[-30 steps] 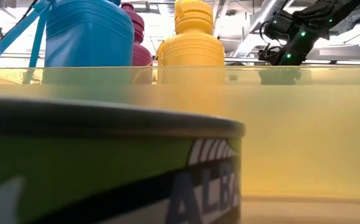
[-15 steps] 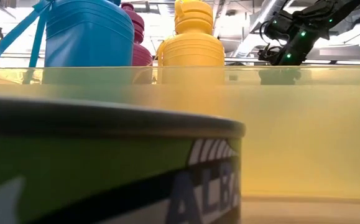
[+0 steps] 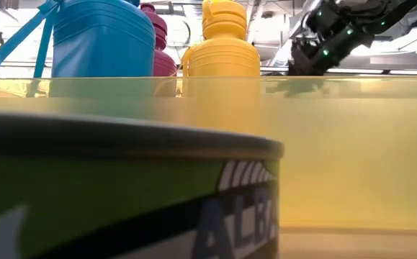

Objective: Pick & Place Food Item
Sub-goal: Put the green apple from the red bin into the transparent bin

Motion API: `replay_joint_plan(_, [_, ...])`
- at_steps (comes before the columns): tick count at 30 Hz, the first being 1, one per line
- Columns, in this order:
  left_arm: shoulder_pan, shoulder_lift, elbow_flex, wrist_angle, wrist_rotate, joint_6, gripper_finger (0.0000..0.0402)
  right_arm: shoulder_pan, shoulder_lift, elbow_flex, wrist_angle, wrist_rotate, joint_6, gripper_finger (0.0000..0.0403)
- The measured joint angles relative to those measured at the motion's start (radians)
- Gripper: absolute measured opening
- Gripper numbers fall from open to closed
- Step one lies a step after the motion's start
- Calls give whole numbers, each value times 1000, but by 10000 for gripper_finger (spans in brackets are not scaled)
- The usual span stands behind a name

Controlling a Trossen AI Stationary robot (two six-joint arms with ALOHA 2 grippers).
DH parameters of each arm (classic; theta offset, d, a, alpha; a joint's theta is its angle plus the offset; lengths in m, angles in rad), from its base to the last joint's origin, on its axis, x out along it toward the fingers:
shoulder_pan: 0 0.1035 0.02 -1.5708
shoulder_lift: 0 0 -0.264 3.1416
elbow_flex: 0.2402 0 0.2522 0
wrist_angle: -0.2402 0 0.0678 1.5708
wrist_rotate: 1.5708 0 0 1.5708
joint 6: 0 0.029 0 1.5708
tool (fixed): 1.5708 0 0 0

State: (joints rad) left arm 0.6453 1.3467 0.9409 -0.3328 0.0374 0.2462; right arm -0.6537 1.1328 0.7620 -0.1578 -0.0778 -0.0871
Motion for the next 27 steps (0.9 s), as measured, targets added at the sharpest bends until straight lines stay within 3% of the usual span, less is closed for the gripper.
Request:
replay_joint_plan(5, [-6,-112,-118,219,163,-64,271,61,33,0,244,-141,4,381])
replay_joint_plan(10, [-9,-104,-214,512,274,-144,271,116,166,0,450,-254,41,381])
replay_joint_plan(19, [-75,32,-239,790,319,-152,271,116,460,78,799,-422,281,382])
replay_joint_plan(27, [-94,57,-239,812,286,-95,271,74,603,212,831,-595,458,390])
